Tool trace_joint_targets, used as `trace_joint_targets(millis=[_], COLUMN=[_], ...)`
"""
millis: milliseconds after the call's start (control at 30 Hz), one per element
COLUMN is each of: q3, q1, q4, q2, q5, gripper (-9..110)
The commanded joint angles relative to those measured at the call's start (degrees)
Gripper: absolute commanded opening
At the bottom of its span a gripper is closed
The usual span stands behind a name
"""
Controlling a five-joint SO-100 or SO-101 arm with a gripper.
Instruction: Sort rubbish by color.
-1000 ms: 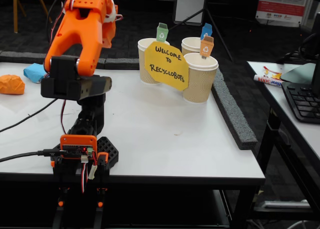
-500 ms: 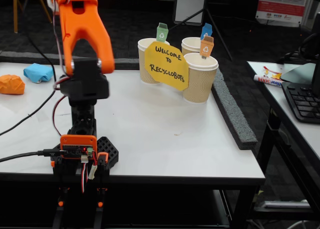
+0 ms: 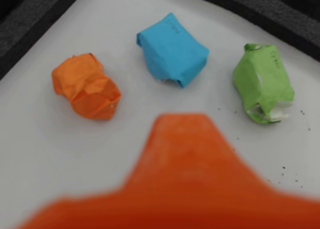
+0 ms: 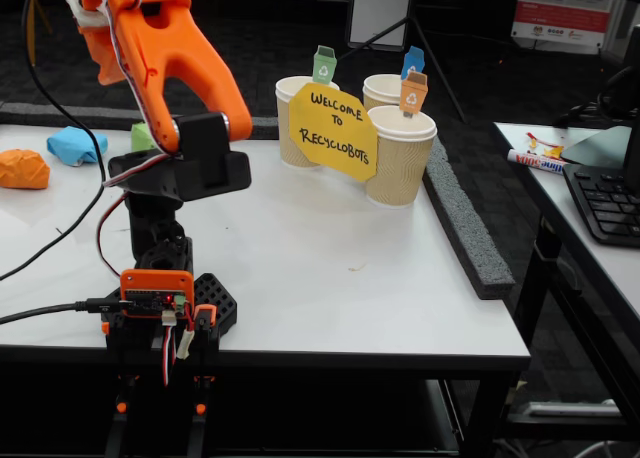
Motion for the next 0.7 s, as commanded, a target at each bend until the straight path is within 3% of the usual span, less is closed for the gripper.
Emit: trace_joint_targets(millis=[0, 433, 667], q3=[-6.3, -1.8, 0.2], q1=[-0.6, 8.3, 16.3], q4=[-1.4, -5.8, -15.3], q2=[0.5, -0.5, -15.8], q5=[-1.2, -1.2, -1.2], gripper=[6, 7, 7])
